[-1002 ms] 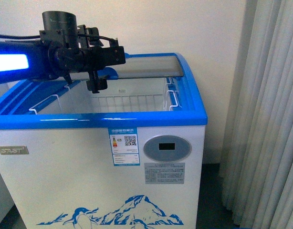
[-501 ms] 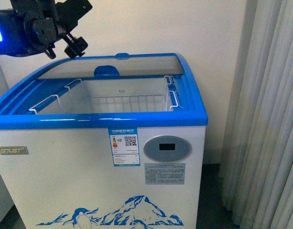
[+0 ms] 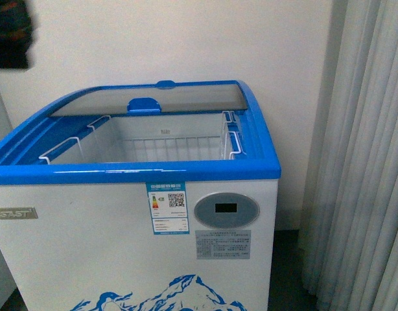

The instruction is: Put drink in fridge

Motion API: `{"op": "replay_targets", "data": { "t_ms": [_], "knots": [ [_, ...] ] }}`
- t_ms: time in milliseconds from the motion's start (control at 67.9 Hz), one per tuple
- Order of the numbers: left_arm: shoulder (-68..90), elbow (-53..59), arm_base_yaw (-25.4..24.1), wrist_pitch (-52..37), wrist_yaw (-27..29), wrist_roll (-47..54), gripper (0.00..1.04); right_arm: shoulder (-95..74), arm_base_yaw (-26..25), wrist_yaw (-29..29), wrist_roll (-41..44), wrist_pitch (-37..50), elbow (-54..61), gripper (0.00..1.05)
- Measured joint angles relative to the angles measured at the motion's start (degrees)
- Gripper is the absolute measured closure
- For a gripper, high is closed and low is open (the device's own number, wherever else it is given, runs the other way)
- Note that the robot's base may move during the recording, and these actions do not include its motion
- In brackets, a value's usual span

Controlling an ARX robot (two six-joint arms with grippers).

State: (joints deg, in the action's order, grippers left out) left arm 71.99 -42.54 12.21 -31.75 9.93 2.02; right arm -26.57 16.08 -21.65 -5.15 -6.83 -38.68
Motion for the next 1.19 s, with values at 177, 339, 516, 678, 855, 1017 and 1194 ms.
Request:
{"op": "replay_targets", "data": {
  "t_ms": [177, 339, 516, 678, 855, 1017, 1194],
  "knots": [
    [-24.2, 25.73, -4.68, 2.29, -2.1, -1.33, 0.56, -0.22, -0.17, 0.28, 0.15, -0.55, -0.2, 0.64],
    [-32.37, 32.04, -6.23, 2.71, -4.28, -1.53, 0.81, -12.39, -8.98, 20.92, 12.59, -34.45, -16.41, 0.64],
    [-38.99, 36.15, -11.87, 5.14, -9.75, -1.79, 1.02, -42.34, -10.53, 19.54, 47.25, -33.99, -30.56, 0.64],
    [-42.18, 37.7, -11.93, 6.95, -9.94, -1.79, 1.02, -59.95, -8.0, 12.7, 61.02, -33.88, -44.83, 0.64],
    [-46.01, 39.06, -11.96, 9.35, -9.94, -1.79, 1.02, -77.75, -2.27, 6.8, 69.22, -35.04, -64.02, 0.64],
    [-49.22, 39.85, -11.96, 11.65, -9.97, -1.79, 1.02, -90.62, 2.19, 2.29, 72.3, -36.35, -77.44, 0.64],
    [-51.91, 41.72, -11.96, 12.04, -9.94, -1.81, 1.02, -101.31, 4.79, 0.66, 72.91, -35.34, -86.51, 0.64]
  ]
}}
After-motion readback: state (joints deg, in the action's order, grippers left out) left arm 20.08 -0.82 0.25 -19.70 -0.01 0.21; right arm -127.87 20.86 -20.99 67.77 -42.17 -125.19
